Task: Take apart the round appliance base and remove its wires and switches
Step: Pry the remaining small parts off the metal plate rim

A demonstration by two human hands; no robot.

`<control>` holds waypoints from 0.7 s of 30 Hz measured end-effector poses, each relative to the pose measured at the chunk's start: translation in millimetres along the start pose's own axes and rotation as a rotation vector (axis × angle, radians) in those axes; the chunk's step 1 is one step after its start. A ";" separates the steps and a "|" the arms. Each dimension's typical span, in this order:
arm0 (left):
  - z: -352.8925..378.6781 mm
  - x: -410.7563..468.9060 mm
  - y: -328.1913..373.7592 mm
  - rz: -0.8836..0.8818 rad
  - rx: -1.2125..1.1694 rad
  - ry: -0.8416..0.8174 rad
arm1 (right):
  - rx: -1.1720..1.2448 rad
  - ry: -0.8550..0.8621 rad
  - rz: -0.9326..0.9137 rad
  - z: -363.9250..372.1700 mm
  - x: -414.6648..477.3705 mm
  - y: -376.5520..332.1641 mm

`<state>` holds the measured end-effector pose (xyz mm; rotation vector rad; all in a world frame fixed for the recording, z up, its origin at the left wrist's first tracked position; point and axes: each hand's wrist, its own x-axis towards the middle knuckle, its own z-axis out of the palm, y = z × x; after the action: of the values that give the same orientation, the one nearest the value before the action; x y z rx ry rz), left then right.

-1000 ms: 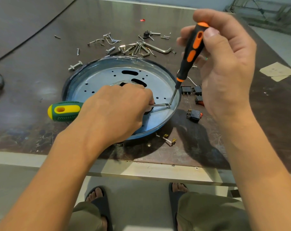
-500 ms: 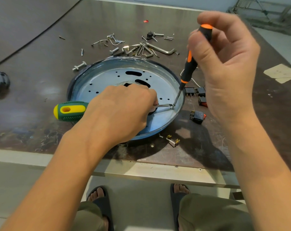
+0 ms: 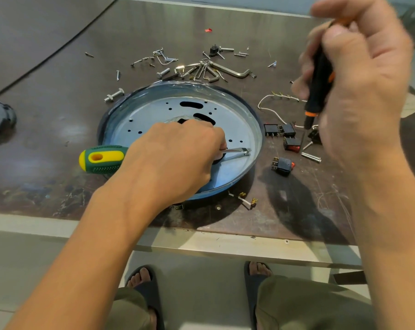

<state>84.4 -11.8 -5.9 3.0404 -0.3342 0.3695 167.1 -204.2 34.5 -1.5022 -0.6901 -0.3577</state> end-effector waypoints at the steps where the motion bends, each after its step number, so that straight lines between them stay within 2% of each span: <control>1: -0.4 -0.1 -0.4 -0.005 0.000 -0.005 | -0.120 -0.071 0.039 -0.8 -0.8 0.0; 4: -0.3 0.1 -0.3 -0.005 0.011 -0.020 | -0.642 -0.438 0.206 -2.5 -4.0 10.3; 7: -0.5 1.2 1.0 0.000 0.005 -0.026 | -0.853 -0.655 0.401 2.2 -8.6 16.7; 17: -1.3 1.4 2.1 -0.006 0.024 -0.033 | -0.976 -0.750 0.510 20.4 2.1 11.4; 21: -0.8 0.8 2.3 -0.005 0.009 -0.017 | -1.017 -0.765 0.467 21.8 1.8 11.3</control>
<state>84.5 -14.2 -4.8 3.0547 -0.3267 0.3460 171.2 -181.7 25.2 -2.7659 -0.7394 0.3244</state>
